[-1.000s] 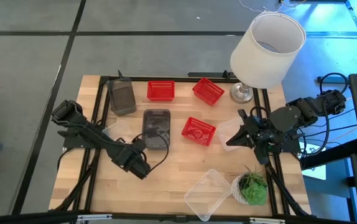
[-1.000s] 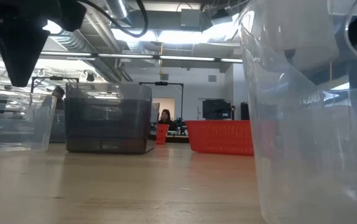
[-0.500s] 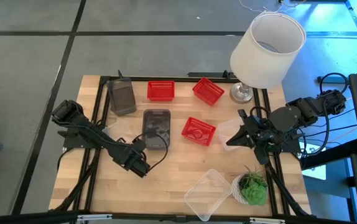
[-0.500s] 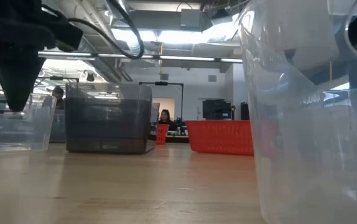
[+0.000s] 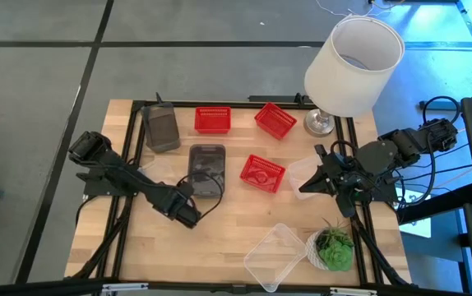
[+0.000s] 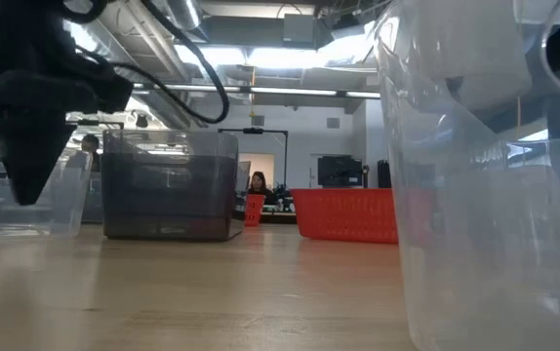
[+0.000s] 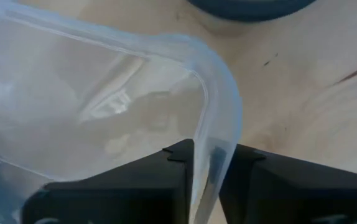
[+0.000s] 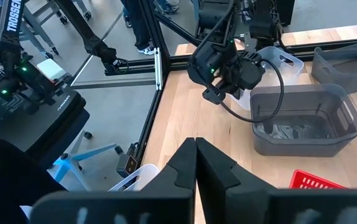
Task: Stack baskets by color
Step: Stack the top left transparent bin on the bottom transparent bin
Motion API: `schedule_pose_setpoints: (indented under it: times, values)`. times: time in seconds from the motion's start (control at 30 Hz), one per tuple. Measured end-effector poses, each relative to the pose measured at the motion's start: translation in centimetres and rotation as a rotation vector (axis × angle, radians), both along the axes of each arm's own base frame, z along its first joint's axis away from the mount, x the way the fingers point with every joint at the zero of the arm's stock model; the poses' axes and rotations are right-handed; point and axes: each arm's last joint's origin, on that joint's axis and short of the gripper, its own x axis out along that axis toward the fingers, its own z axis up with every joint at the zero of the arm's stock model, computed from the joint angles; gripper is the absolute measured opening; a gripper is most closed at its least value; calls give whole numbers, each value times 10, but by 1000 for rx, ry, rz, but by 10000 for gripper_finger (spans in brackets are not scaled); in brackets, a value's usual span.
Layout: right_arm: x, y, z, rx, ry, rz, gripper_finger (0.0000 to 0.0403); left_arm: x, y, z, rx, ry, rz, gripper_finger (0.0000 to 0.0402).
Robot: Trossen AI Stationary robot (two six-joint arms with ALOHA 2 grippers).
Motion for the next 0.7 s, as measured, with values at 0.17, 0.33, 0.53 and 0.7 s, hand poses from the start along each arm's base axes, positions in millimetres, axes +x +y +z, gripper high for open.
schedule_pose_setpoints:
  times: [0.17,0.33,0.53,0.7]
  values:
    - [0,0,0,-1,0,0,7,4,2,-1,-51,-2,-16,6]
    - [0,0,0,-3,-1,2,7,14,-3,7,-97,-57,-81,1]
    - [0,0,-1,-18,1,8,7,28,-21,37,-150,-148,-170,0]
    - [-2,-1,-3,-56,21,21,7,35,-44,67,-237,-228,-327,0]
